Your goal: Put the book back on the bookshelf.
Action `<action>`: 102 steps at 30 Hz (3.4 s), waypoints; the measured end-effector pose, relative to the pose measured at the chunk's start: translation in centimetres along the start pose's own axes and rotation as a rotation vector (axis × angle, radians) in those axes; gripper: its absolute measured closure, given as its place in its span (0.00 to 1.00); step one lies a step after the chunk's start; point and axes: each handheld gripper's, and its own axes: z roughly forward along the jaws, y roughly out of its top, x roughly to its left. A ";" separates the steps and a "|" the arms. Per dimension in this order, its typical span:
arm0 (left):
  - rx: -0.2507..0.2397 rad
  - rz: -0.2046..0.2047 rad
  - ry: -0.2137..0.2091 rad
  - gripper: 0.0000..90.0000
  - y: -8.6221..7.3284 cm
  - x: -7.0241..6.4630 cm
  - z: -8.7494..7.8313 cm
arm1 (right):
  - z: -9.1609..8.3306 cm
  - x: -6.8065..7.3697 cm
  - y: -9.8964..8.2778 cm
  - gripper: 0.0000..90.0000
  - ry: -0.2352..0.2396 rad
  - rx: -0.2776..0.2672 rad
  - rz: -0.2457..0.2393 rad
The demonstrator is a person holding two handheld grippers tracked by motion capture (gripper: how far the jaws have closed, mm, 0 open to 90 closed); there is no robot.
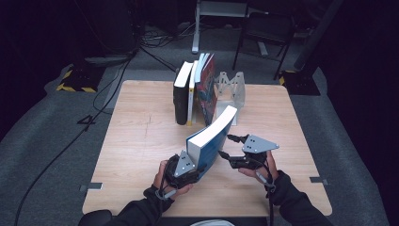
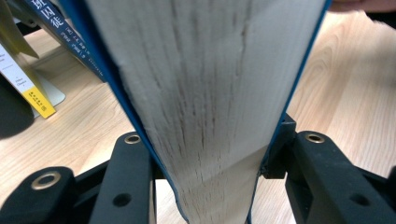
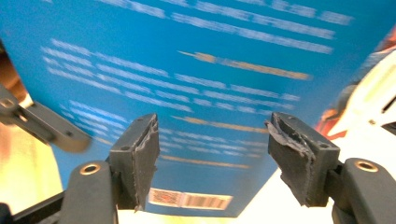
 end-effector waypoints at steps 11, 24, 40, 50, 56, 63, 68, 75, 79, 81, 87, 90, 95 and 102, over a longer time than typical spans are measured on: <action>0.036 0.088 -0.210 0.66 -1.1 3.2 -2.5 | -0.1 -1.5 -1.0 0.31 0.056 0.002 0.027; 0.050 0.105 -0.261 0.62 -1.8 4.8 -3.8 | 2.3 -0.7 -0.8 0.41 0.265 0.025 -0.047; 0.041 0.070 -0.258 0.59 -1.9 5.8 -4.7 | 0.2 -0.4 1.4 0.50 0.369 -0.005 -0.115; 0.007 0.040 -0.246 0.44 -1.4 7.0 -2.9 | -0.8 0.3 2.9 0.62 0.369 -0.031 -0.131; -0.009 0.045 -0.269 0.36 -0.9 7.2 -1.6 | -2.0 0.8 2.6 0.66 0.353 -0.022 -0.123; 0.051 0.081 -0.252 0.29 -0.8 7.1 0.2 | -3.4 0.3 2.1 0.67 0.335 -0.009 -0.103; 0.040 0.090 -0.252 0.29 -0.2 6.4 1.4 | -4.6 0.1 1.7 0.67 0.305 0.003 -0.099; 0.025 0.082 -0.253 0.28 0.6 6.1 2.7 | -5.6 0.1 2.1 0.65 0.269 0.057 -0.116; 0.033 0.086 -0.236 0.29 1.0 6.1 3.0 | -5.9 0.0 3.0 0.63 0.256 0.048 -0.108; 0.031 0.087 -0.226 0.28 1.1 6.0 3.3 | -6.2 -0.4 3.6 0.59 0.246 0.028 -0.094; 0.017 0.086 -0.222 0.25 1.5 6.0 4.1 | -6.2 -1.0 5.7 0.56 0.214 0.049 -0.073; 0.015 0.097 -0.222 0.24 1.6 5.8 4.5 | -5.9 -1.3 6.9 0.57 0.239 0.066 -0.051; 0.020 0.095 -0.226 0.24 1.6 5.7 4.3 | -5.1 -1.2 8.0 0.61 0.266 0.112 -0.026; 0.018 0.091 -0.225 0.23 1.6 5.7 4.4 | -4.7 -1.3 8.3 0.61 0.261 0.145 -0.003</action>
